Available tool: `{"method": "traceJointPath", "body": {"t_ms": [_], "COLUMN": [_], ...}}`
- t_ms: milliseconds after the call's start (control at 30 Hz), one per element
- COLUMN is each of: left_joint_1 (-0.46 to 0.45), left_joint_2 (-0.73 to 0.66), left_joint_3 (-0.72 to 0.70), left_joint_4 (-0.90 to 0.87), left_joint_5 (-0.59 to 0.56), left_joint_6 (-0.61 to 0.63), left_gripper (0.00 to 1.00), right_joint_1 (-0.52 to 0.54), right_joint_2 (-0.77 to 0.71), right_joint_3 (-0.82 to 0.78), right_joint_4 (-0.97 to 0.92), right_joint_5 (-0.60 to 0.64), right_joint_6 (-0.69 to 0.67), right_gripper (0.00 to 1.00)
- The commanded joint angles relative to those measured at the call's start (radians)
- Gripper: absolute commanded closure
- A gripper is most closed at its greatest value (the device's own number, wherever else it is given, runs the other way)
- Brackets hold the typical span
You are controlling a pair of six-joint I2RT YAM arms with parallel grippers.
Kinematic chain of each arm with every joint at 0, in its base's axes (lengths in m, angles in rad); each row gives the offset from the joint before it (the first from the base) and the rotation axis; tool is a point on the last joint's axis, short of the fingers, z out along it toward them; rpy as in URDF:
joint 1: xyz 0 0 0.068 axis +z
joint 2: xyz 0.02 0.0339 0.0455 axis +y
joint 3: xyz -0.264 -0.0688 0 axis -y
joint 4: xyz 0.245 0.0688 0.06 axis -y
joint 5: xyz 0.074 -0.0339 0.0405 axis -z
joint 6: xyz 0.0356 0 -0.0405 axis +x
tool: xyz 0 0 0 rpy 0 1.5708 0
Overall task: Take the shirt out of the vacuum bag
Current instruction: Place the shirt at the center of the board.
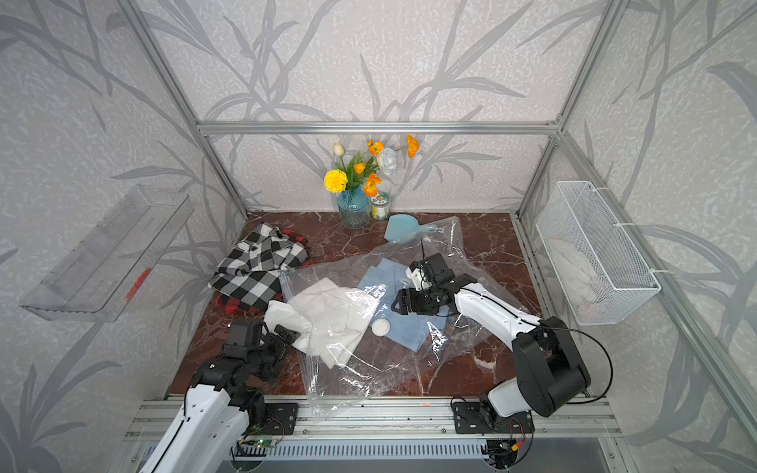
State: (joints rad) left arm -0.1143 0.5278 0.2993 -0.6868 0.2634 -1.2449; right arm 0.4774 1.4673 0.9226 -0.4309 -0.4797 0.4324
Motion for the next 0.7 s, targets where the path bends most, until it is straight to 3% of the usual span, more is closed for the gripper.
{"method": "traceJointPath", "body": {"t_ms": [0,100,400,533,667], "left_joint_1": [-0.019,-0.019,-0.019,-0.018,-0.018], "left_joint_2": [-0.029,-0.012,0.159,0.193,0.255], "left_joint_3": [-0.010,-0.021,-0.094,-0.114,-0.081], "left_joint_4": [0.104,0.115,0.387,0.483,0.517], "left_joint_5": [-0.113,-0.190,-0.329,-0.403,-0.386], "left_joint_6": [-0.113,-0.125,-0.117,-0.090,-0.027], "left_gripper": [0.00,0.00,0.06,0.28,0.50], "right_joint_1": [-0.005,-0.006,-0.006,-0.005,-0.005], "right_joint_2": [-0.013,-0.015,-0.027,-0.030,-0.023], "right_joint_3": [0.020,0.014,-0.003,-0.010,-0.010], "right_joint_4": [-0.003,-0.003,-0.013,-0.008,-0.006], "right_joint_5": [-0.008,-0.007,-0.005,-0.010,-0.004], "right_joint_6": [-0.018,-0.022,-0.032,-0.031,-0.031], "right_gripper": [0.23,0.23,0.23,0.23,0.23]}}
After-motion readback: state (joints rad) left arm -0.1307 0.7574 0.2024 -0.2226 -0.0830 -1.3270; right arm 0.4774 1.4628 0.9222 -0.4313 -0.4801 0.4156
